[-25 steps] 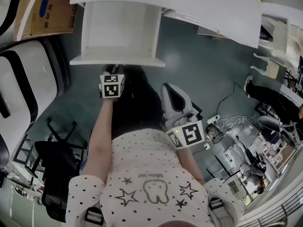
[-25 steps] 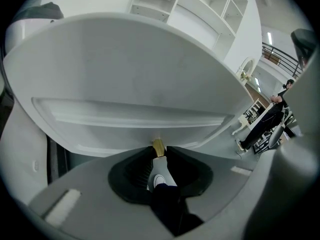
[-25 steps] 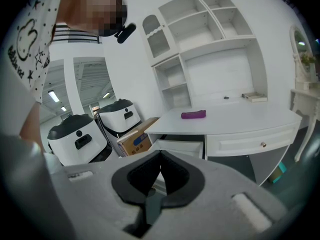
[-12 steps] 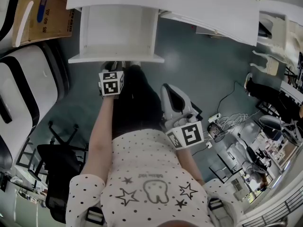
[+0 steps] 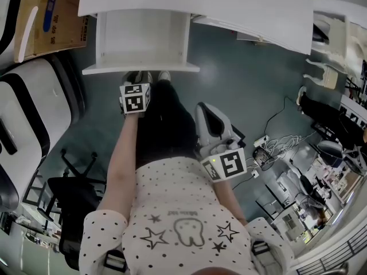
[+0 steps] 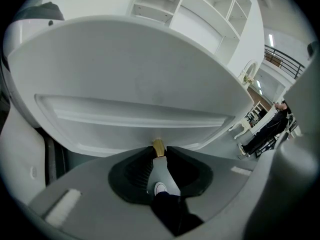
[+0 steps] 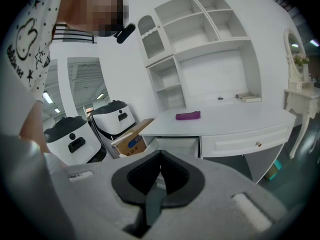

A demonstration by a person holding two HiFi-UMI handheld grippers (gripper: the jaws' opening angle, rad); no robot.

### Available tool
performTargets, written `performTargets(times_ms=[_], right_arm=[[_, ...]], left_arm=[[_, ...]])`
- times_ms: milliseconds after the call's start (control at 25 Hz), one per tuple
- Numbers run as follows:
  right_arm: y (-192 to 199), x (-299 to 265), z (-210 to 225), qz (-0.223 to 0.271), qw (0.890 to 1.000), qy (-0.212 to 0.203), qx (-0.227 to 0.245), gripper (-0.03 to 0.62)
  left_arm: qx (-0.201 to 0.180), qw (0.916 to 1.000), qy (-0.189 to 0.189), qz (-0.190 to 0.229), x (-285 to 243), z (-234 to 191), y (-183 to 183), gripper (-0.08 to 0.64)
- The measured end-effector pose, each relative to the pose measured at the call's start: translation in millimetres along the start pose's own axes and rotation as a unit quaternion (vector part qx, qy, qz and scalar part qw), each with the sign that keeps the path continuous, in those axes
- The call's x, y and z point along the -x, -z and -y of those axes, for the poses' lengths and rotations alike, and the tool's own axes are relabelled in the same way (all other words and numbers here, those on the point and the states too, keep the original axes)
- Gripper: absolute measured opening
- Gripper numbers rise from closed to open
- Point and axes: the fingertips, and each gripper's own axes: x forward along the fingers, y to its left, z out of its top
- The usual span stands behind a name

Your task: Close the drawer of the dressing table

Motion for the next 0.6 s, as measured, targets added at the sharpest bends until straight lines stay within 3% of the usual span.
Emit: performTargets(times_ms=[600], right_arm=[[-2.2, -2.1, 3.7, 0.000, 1.000, 0.009, -0.004, -0.006]], left_arm=[[-0.005, 0.9999, 0.012, 0.009, -15.5, -4.2, -26.9, 0.089]])
